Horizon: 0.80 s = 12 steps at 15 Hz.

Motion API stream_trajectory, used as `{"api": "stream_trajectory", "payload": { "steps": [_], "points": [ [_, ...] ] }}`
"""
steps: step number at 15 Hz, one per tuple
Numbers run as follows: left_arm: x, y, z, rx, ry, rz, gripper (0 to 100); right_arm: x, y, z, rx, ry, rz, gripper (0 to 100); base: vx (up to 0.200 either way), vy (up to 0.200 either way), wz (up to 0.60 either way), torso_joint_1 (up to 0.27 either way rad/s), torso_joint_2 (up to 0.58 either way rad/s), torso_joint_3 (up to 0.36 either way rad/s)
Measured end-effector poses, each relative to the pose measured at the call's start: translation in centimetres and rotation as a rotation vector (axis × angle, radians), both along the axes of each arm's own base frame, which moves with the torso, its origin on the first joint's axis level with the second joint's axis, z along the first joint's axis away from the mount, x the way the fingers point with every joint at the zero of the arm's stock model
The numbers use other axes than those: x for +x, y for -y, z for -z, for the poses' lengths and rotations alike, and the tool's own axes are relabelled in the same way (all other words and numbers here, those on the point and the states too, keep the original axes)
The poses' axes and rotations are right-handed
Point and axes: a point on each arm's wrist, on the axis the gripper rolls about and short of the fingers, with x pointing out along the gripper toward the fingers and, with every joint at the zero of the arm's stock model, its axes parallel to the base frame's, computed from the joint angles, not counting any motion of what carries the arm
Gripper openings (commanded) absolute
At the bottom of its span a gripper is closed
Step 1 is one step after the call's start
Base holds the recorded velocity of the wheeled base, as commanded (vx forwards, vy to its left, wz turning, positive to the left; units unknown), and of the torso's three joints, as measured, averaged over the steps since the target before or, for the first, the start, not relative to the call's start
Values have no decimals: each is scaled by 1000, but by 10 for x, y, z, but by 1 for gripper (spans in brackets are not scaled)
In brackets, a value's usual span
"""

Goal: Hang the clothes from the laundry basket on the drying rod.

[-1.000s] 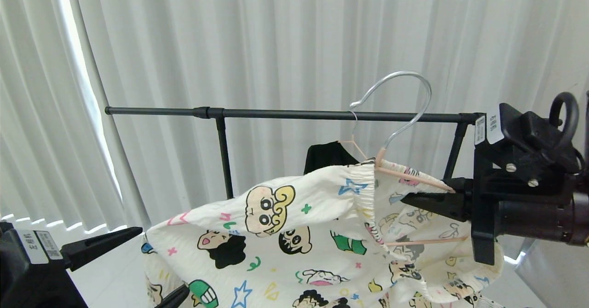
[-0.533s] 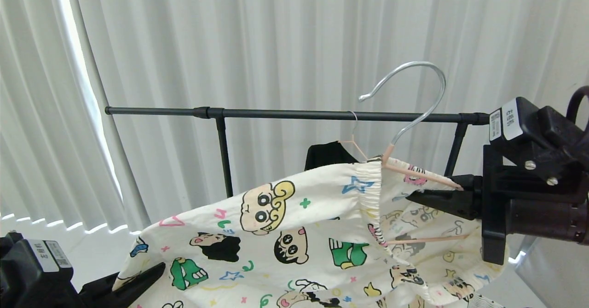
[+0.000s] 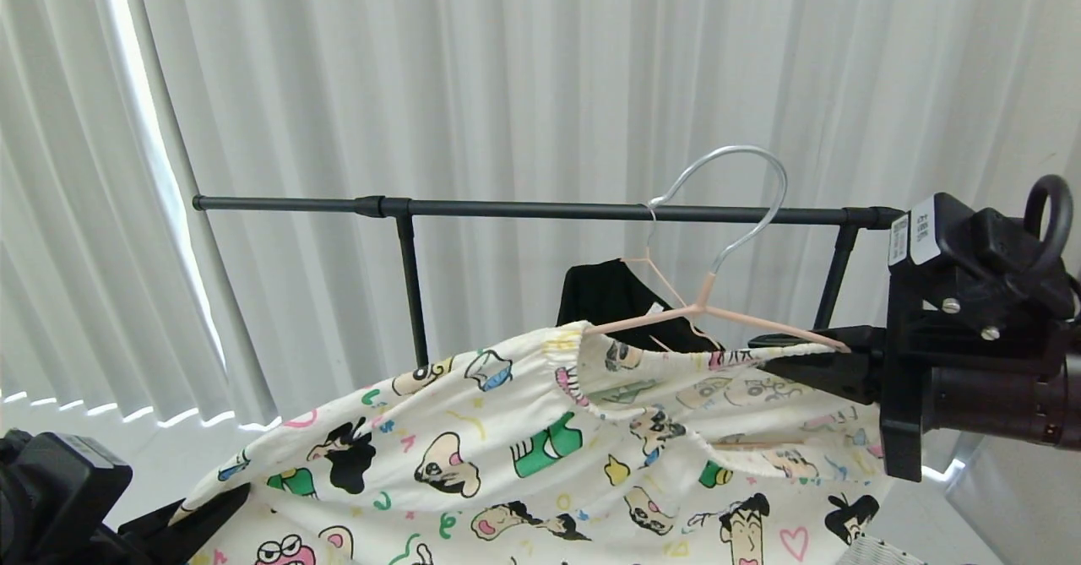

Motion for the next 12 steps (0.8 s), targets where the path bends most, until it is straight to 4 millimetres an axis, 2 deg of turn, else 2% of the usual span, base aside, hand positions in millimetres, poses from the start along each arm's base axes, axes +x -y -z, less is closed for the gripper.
{"api": "stream_trajectory", "payload": {
  "steps": [4,9,10,12],
  "points": [
    [-1,-1,4,6,-14,-10,0,5,4,-3,23,11,35,0,0,0,0,0,0,0],
    [3,0,-6,5,22,-11,0,9,4,-2,28,18,45,0,0,0,0,0,0,0],
    [3,0,-7,4,23,-11,100,9,4,-2,26,17,47,0,0,0,0,0,0,0],
    [3,0,-8,3,29,-13,100,9,4,-1,22,18,60,0,0,0,0,0,0,0]
  ]
}}
